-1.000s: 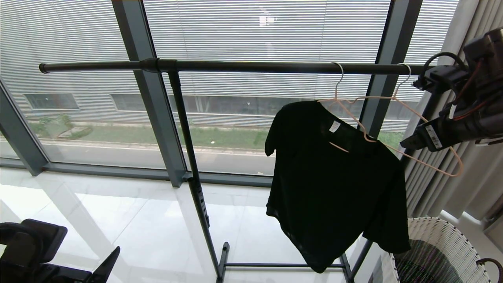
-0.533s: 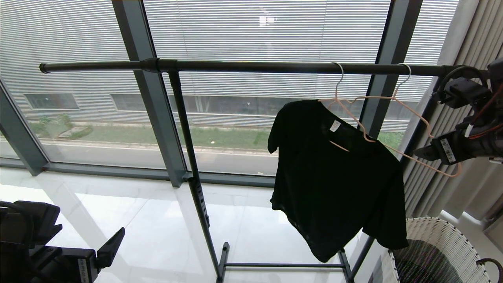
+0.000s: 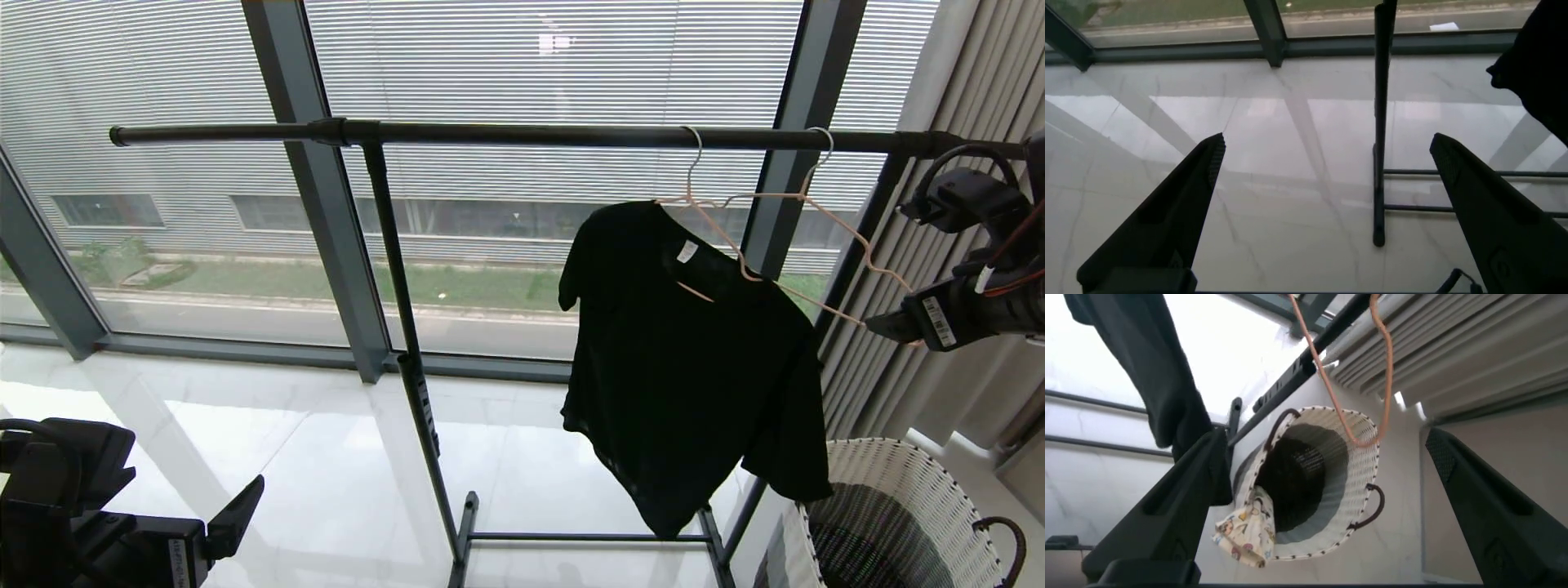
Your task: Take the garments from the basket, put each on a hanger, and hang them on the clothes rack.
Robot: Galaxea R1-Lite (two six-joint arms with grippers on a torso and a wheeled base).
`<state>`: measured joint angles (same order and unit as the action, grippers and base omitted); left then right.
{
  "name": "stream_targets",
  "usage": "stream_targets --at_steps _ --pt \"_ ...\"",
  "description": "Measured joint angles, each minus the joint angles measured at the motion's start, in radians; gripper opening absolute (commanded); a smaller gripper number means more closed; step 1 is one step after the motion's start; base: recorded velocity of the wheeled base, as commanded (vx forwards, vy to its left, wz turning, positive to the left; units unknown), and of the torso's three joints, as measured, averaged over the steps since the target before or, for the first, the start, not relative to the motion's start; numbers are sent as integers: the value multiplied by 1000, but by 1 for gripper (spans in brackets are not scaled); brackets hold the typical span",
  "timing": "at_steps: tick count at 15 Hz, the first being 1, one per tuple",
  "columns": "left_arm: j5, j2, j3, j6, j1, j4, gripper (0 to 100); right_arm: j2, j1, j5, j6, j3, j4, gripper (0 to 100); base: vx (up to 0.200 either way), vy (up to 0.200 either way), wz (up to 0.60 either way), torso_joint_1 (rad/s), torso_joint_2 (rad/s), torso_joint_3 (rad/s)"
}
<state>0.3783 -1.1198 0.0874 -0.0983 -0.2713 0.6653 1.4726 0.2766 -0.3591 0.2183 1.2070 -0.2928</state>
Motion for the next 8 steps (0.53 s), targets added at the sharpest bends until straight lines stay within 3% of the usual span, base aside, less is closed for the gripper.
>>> stream_targets --at_steps 8 --pt "-1 -1 3 1 0 0 100 -7 2 0 10 -7 1 100 -200 0 0 2 2 2"
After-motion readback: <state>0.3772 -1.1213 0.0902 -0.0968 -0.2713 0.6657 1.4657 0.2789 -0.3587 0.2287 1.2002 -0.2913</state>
